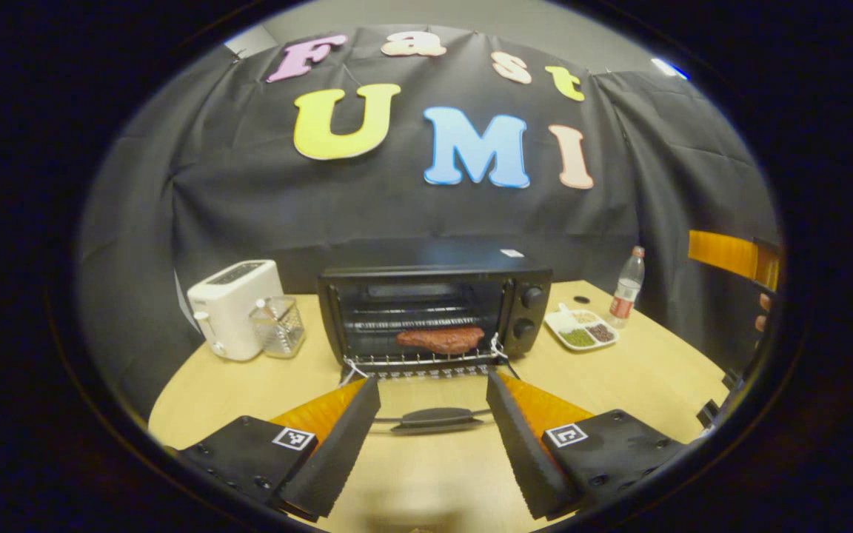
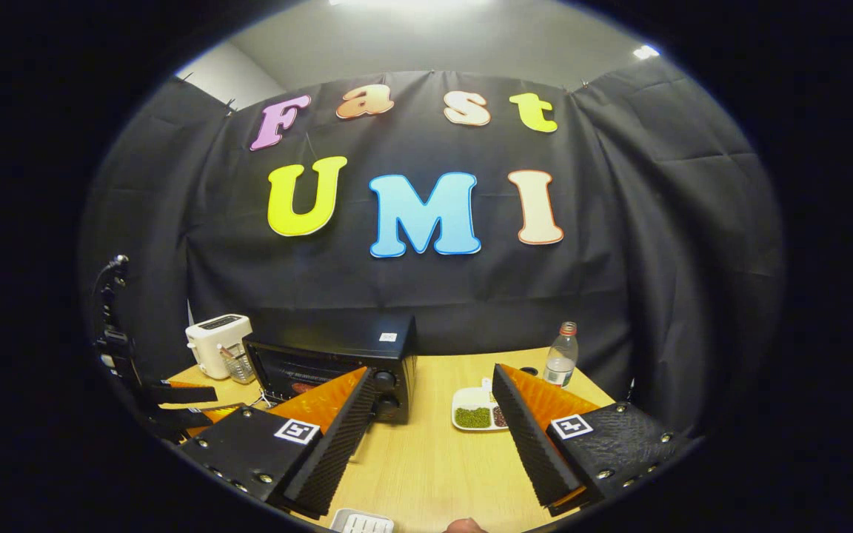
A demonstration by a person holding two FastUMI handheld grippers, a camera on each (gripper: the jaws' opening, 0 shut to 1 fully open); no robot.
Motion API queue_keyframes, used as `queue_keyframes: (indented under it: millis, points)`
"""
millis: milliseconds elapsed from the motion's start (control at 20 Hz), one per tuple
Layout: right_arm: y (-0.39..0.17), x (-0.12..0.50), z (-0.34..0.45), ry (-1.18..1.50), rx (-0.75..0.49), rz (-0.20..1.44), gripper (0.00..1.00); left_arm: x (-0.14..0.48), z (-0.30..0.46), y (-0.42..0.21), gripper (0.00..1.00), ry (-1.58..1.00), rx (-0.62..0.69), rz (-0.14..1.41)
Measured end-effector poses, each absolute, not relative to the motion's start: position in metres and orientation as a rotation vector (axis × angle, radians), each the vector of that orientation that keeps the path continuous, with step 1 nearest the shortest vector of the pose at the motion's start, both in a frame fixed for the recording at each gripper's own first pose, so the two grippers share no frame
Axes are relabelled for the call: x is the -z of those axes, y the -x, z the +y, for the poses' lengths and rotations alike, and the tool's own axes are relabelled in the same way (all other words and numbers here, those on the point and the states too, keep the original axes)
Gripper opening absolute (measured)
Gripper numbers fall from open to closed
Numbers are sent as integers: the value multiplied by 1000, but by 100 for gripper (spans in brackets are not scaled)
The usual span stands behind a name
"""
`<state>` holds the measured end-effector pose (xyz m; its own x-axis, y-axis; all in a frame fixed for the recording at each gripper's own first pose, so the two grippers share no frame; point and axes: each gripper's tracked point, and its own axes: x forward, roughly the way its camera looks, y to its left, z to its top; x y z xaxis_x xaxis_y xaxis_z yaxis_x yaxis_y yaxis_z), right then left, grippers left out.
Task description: Open the electric oven with the left hand, put the food in, and close the electric oven.
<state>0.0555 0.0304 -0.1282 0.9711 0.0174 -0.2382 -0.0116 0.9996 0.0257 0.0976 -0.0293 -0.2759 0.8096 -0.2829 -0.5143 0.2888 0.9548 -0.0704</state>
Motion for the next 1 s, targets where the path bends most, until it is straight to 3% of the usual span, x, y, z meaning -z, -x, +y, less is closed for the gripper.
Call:
queue_keyframes:
  millis: [50,200,500,600,650,850,900,1000]
  points:
    - [-53,127,27,-15,-4,240,97,290,-36,-96,94,1,315,588]
    - [-44,130,18,14,25,255,97,330,-46,-94,100,55,317,707]
    - [-33,135,-7,24,96,277,97,395,-53,-87,98,73,302,885]
    - [-31,136,-12,25,117,282,97,410,-53,-89,95,51,297,912]
    - [-29,136,-14,31,126,283,97,415,-52,-91,100,43,292,922]
    - [-24,135,-20,49,148,288,98,430,-51,-100,100,28,265,941]
    - [-23,137,-20,52,151,294,97,430,-51,-106,95,14,261,924]
    - [-22,140,-22,61,158,305,97,431,-51,-107,100,-7,248,931]
